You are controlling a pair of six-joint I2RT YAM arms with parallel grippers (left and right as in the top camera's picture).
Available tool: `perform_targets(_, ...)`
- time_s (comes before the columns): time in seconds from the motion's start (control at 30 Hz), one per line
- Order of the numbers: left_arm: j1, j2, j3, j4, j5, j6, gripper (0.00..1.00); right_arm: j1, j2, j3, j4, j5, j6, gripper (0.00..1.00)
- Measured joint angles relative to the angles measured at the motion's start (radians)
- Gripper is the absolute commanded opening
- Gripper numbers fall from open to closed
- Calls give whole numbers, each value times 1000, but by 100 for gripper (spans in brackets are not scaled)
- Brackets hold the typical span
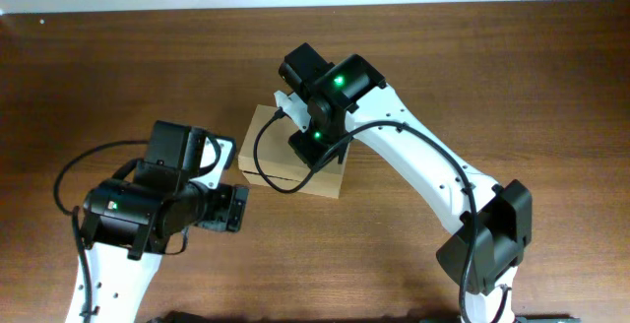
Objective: Pack container
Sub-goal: 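Push the left gripper against the box's front-left edge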
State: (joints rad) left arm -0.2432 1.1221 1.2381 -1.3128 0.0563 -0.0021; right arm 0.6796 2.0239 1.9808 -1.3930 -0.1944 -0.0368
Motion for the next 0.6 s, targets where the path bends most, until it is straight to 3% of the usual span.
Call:
perform_targets(0.3, 0, 0, -26, 88, -16, -22, 75, 2, 0, 0, 0, 0, -2, 4)
perform_targets(0.6, 0, 11, -240, 249, -20, -69, 72, 3, 0, 0, 0, -4, -1, 4)
